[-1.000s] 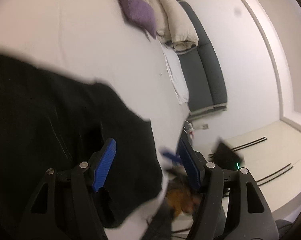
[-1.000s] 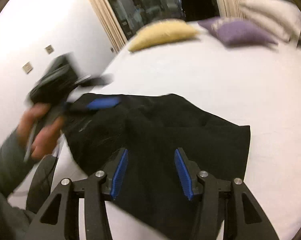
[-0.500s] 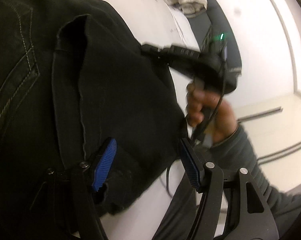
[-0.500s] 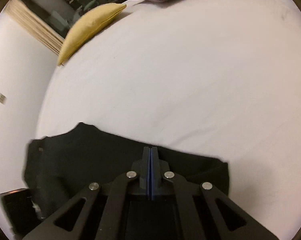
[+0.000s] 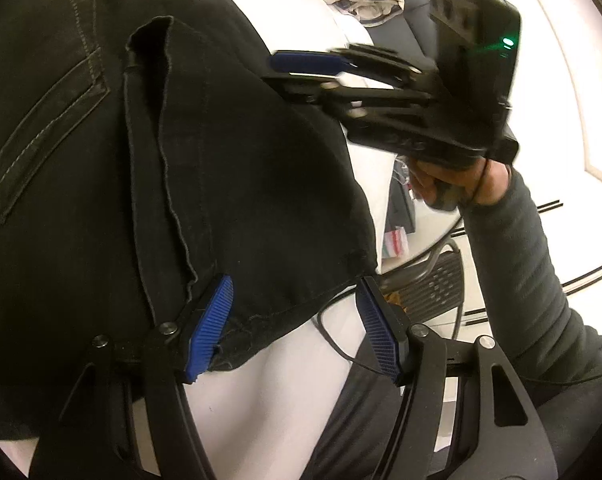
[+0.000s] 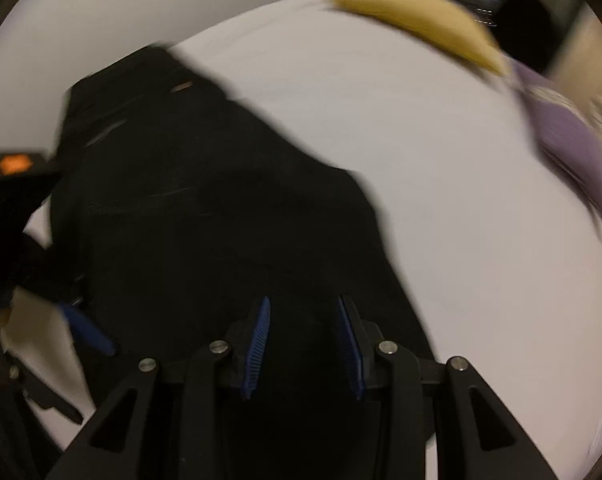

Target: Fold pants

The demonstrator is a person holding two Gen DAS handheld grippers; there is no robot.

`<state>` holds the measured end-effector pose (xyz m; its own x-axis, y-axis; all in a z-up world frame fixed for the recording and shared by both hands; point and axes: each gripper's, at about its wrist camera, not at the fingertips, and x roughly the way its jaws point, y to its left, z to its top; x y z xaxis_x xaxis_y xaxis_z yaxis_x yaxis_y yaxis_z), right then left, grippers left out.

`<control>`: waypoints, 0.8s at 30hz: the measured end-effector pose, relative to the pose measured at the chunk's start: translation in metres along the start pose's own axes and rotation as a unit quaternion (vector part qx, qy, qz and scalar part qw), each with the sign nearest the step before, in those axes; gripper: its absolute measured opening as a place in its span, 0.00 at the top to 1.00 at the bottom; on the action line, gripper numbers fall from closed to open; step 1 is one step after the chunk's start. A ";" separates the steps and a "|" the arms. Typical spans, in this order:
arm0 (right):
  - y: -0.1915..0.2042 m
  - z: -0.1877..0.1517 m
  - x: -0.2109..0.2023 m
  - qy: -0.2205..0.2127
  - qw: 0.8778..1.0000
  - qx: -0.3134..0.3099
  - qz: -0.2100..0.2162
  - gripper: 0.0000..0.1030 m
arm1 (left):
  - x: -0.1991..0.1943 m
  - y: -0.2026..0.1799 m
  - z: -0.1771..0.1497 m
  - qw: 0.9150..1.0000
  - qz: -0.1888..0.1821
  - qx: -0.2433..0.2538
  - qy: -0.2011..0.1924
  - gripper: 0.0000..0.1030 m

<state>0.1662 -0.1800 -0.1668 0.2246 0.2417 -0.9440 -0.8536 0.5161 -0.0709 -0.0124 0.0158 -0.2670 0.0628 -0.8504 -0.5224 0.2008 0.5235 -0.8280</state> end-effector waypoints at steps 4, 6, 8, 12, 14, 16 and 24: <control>0.012 0.014 0.028 0.061 0.996 -0.058 0.025 0.65 | -0.026 0.009 -0.015 1.000 -0.005 -0.002 0.001 0.39; 0.013 0.017 0.036 0.069 0.995 -0.074 0.026 0.69 | -0.036 0.017 -0.027 1.000 -0.007 -0.004 0.000 0.39; 0.016 0.018 0.034 0.070 0.994 -0.074 0.030 0.81 | -0.042 0.016 -0.034 1.000 -0.009 -0.007 -0.003 0.39; 0.020 0.018 0.027 0.042 0.995 -0.081 -0.030 0.98 | -0.047 0.024 -0.029 0.999 -0.023 -0.030 -0.016 0.39; 0.007 0.017 0.015 0.008 0.998 -0.046 -0.050 0.99 | -0.050 0.027 -0.025 0.999 -0.026 -0.041 -0.019 0.39; -0.005 0.016 0.005 -0.011 0.998 -0.016 -0.063 1.00 | -0.049 0.025 -0.018 0.999 -0.021 -0.045 -0.018 0.39; -0.054 0.003 -0.012 -0.045 0.985 0.109 -0.126 1.00 | -0.045 0.010 -0.016 1.000 0.010 -0.024 -0.013 0.39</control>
<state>0.2108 -0.2079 -0.1507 0.4664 0.1500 -0.8718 -0.6462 0.7308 -0.2199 -0.0288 0.0597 -0.2548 0.0921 -0.8400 -0.5347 0.1528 0.5425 -0.8260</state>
